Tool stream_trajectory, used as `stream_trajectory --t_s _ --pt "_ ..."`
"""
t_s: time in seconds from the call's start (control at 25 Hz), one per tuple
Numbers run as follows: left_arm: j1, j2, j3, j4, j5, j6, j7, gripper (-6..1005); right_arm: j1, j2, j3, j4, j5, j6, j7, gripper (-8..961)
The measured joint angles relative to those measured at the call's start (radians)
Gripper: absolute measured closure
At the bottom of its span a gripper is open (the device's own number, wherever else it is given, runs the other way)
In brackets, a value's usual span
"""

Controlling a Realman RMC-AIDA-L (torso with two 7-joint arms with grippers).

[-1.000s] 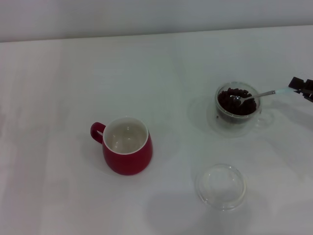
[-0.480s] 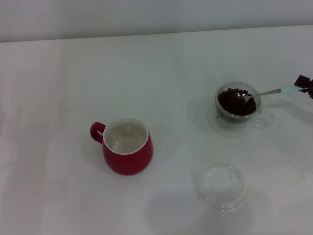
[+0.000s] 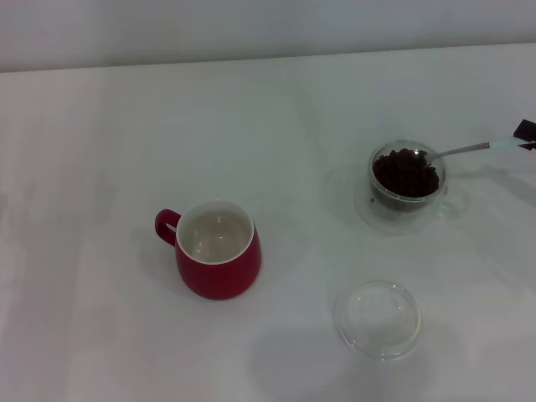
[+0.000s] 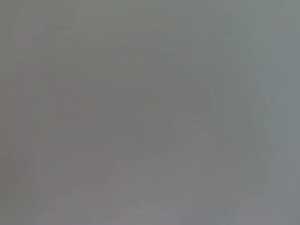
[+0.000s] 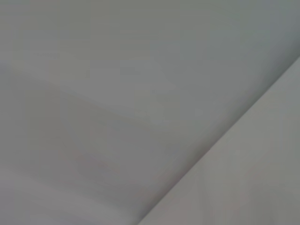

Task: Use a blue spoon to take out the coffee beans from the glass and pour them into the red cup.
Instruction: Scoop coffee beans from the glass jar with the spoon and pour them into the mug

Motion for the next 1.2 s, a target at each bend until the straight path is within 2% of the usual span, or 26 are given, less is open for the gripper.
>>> stream_trajectory --t_s 0.2,0.36,0.8,1.0,1.2 --pt "0.001 0.0 0.0 0.0 0.0 0.0 0.0 105 0.003 -0.011 0.004 -0.001 0.001 -0.069 0.04 802" --pt "0.001 0.0 0.0 0.0 -0.003 0.0 0.0 105 0.004 -0.011 0.004 -0.001 0.005 -0.083 0.061 802" --pt "-0.005 -0.003 0.0 0.002 -0.012 -0.002 0.0 105 0.009 0.009 -0.005 -0.01 0.011 -0.102 0.113 802" --pt "-0.006 -0.003 0.0 0.002 -0.012 -0.002 0.0 105 0.028 0.028 -0.042 -0.011 0.006 -0.131 0.137 802" --pt "-0.013 -0.003 0.0 0.002 -0.012 -0.006 0.0 106 0.046 0.06 -0.075 -0.011 0.006 -0.146 0.141 801"
